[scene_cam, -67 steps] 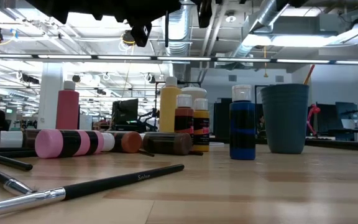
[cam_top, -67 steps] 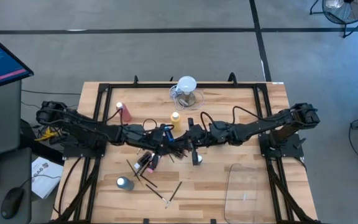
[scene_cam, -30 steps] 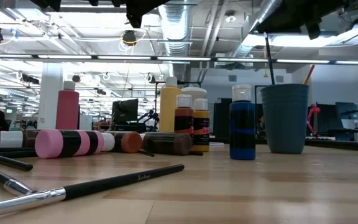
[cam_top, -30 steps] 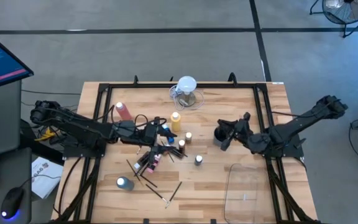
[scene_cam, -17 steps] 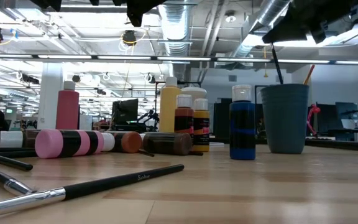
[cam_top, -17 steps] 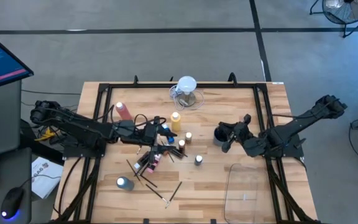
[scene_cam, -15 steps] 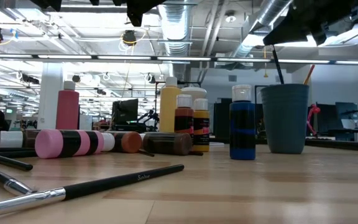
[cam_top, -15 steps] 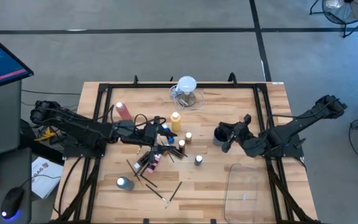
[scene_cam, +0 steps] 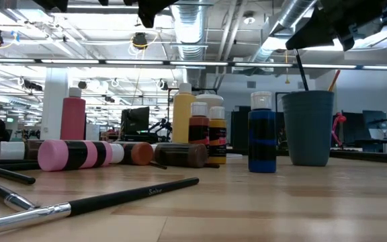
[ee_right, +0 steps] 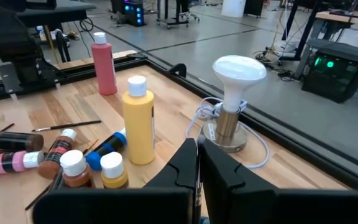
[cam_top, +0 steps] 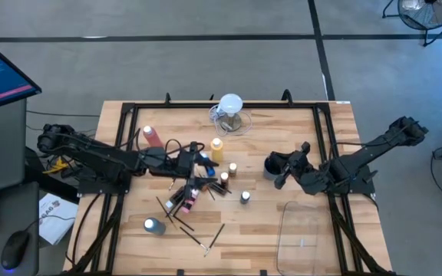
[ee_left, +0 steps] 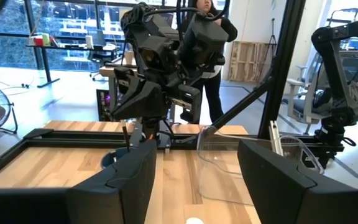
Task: Pick & Place Paint Supplies
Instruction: Put the black silver paintbrush into the blue cup, then put the right small blue paint bottle into the transparent bin
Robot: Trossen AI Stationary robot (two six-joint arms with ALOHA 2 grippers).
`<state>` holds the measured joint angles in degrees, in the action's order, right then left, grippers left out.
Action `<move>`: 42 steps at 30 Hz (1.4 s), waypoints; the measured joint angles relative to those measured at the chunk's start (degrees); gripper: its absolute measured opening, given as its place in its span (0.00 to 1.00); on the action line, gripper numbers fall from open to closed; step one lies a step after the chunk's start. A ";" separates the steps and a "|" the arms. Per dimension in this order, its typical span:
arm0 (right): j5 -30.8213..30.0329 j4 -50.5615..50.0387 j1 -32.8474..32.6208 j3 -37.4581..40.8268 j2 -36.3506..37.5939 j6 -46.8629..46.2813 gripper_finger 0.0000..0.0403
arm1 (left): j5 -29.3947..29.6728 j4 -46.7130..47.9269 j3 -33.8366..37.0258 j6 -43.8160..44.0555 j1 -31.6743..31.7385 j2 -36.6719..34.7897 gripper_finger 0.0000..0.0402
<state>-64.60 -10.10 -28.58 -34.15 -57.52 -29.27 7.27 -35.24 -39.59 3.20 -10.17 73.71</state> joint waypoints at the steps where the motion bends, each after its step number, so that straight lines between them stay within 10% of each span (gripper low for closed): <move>1: 0.00 -0.25 0.00 0.00 0.00 -0.61 0.00 | 0.00 0.02 0.00 0.00 0.02 0.00 0.54; 26: -0.02 1.00 0.02 0.00 -0.01 -1.94 0.58 | -0.02 -0.44 0.00 0.00 0.02 -0.02 0.52; 42: 8.19 28.83 -4.27 -0.02 -0.02 25.95 0.55 | -8.87 -0.42 -0.04 -3.28 -3.92 -0.24 0.52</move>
<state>-56.41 18.72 -32.85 -34.17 -57.54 -3.31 -1.60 -35.66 -39.64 -0.08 -14.09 73.47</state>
